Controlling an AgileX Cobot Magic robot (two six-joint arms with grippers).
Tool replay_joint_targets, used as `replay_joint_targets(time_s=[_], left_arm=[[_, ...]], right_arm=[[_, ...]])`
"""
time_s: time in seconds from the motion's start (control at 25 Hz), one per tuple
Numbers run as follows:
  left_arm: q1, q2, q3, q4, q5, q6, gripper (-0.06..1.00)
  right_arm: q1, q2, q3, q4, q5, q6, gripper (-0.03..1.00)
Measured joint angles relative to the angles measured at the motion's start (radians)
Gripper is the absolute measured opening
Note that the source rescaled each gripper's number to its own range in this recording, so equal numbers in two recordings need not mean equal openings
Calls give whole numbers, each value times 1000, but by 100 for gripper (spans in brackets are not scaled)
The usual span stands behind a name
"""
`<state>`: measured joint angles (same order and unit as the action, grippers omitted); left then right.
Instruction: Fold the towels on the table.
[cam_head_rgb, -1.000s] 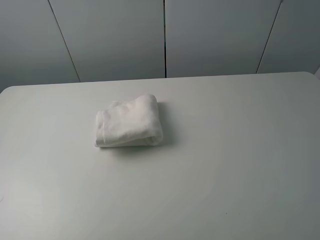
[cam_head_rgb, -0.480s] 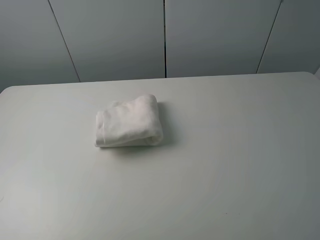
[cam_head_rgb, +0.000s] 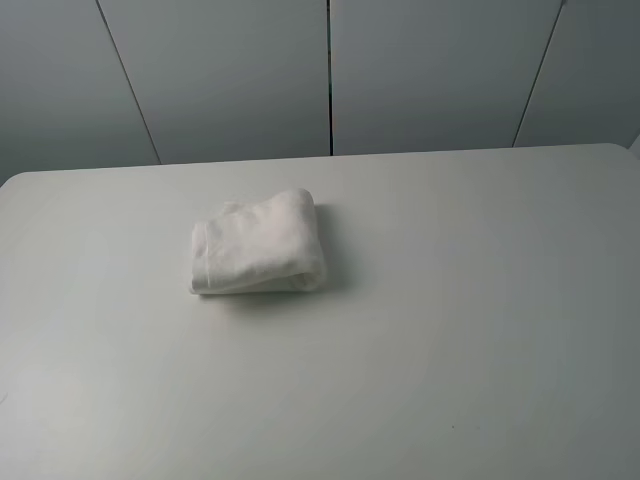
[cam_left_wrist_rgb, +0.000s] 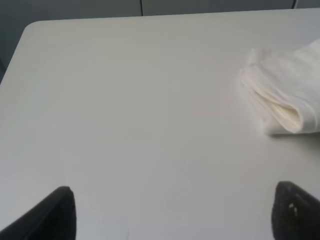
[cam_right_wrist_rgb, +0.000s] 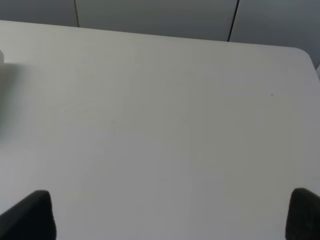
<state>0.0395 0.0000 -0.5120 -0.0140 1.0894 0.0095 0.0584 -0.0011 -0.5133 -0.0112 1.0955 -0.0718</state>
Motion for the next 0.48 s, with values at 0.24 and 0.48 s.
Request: replay_joint_targets(time_s=[0.24,0.48], left_arm=[[0,0,0,0,0,0,100],[0,0,0,0,0,-2,100]], right_arm=[[0,0,0,0,0,0,100],[0,0,0,0,0,0,100]])
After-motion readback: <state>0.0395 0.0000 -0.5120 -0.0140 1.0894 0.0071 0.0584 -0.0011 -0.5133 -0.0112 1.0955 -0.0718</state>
